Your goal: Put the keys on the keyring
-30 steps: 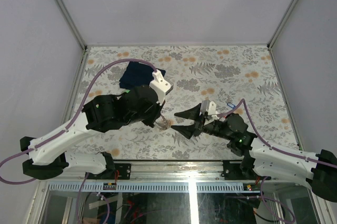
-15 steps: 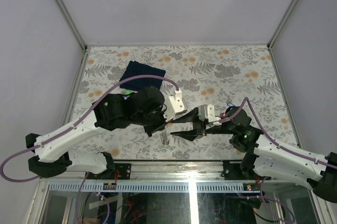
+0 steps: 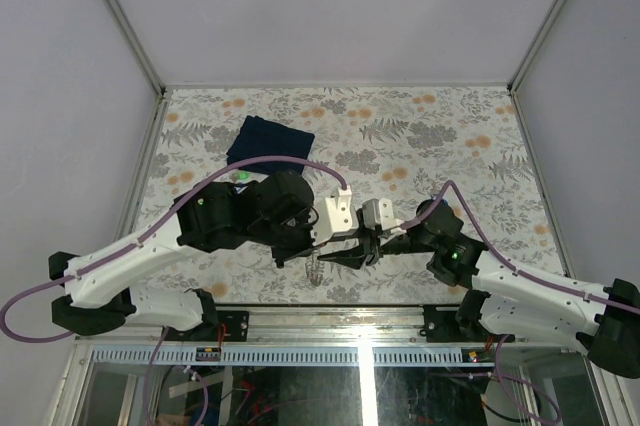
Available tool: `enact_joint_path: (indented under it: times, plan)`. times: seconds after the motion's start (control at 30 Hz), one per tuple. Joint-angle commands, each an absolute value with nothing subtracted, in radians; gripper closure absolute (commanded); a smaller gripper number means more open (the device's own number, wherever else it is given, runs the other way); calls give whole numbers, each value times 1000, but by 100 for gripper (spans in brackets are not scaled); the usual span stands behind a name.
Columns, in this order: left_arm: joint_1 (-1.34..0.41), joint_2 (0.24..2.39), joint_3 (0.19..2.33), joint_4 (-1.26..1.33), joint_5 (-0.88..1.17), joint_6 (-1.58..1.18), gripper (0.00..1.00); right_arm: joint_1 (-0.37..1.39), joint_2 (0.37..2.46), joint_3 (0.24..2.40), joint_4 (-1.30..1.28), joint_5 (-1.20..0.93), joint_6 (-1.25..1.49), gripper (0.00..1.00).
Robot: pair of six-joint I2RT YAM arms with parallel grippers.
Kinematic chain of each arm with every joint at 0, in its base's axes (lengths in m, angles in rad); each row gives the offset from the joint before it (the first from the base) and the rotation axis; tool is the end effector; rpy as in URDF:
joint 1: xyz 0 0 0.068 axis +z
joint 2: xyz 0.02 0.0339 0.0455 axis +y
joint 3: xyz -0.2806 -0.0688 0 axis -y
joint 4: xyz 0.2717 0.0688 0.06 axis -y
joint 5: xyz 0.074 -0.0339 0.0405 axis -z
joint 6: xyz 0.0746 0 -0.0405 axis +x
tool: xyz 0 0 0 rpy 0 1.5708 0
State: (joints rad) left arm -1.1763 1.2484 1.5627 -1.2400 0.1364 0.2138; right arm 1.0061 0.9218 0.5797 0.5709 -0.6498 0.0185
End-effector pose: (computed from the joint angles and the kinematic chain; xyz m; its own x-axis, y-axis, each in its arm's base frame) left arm 0.0905 -0.2438 0.4025 -0.0994 0.7857 -0.6106 0.9897 0.1418 0.0214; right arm 0.0991 0.2408 0.3327 0.1031 0.1902 -0.9763 -0.9900 -0.0752 -0.1192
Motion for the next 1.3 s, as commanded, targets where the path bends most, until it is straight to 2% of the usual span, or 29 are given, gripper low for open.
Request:
enact_joint_path:
  times: [0.0, 0.4, 0.43, 0.57, 0.63, 0.87, 1.0, 1.27]
  plan:
    - [-1187, 1236, 1600, -1222, 160, 245, 100, 1012, 940, 618, 653, -676, 40, 60]
    - [-1195, 1238, 1609, -1225, 152, 254, 100, 1013, 971, 627, 640, -690, 38, 75]
    - [-1195, 1238, 1610, -1224, 153, 255, 100, 1013, 974, 629, 642, -690, 39, 78]
    - [-1196, 1236, 1610, -1220, 150, 257, 100, 1012, 980, 636, 650, -694, 43, 99]
    - [-1196, 1226, 1607, -1203, 150, 254, 100, 1012, 975, 635, 663, -691, 48, 100]
    - [-1196, 1071, 1530, -990, 116, 204, 78, 1012, 912, 593, 847, -589, 143, 100]
    - [-1195, 938, 1419, -776, 110, 158, 74, 1012, 909, 573, 1019, -554, 244, 100]
    - [-1196, 751, 1204, -396, 164, 112, 72, 1013, 939, 551, 1350, -517, 413, 100]
